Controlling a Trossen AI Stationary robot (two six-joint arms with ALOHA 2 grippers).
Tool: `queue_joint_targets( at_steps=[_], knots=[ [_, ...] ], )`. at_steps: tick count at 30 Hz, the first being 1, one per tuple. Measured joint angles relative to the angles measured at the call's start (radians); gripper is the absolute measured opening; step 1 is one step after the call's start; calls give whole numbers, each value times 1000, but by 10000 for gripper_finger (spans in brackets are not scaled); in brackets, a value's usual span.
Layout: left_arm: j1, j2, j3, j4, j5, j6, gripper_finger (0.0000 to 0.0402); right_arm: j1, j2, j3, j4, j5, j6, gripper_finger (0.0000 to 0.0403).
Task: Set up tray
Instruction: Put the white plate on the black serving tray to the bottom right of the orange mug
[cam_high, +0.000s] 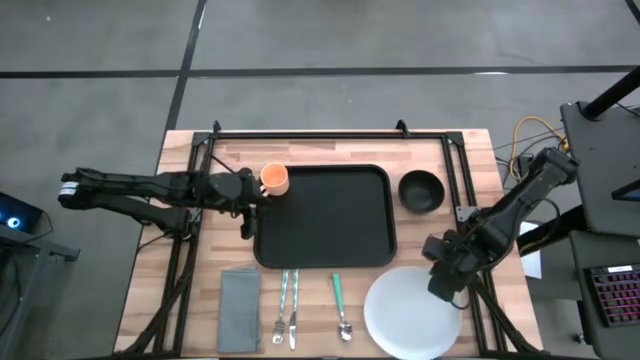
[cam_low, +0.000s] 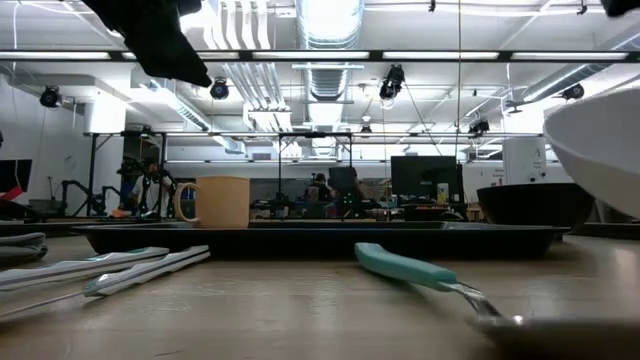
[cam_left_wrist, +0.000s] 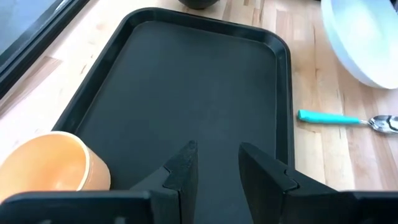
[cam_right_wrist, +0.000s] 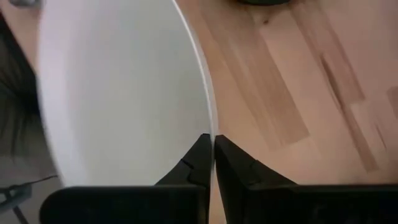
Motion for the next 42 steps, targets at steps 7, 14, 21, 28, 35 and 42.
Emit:
queue_joint_targets(
  at_steps=[7, 14, 21, 28, 35, 42],
  knots=[
    [0, 0, -16, 29, 0, 0, 95, -16, -4, 163, -125, 113, -26, 8],
    [0, 0, -11, 93, 0, 19, 95, -121, 5, 225, -119, 241, -118, 8],
    [0, 2, -11, 104, 0, 26, 95, -350, 1, 192, 74, 134, -398, 8],
    [0, 2, -11, 103, 0, 27, 95, -632, 12, 168, 204, -90, -656, 8],
    [0, 2, -11, 102, 0, 27, 95, -783, 23, 168, 201, -164, -800, 8],
    [0, 5, -12, 102, 0, 27, 95, -877, 27, 142, 239, -204, -881, 8]
  ],
)
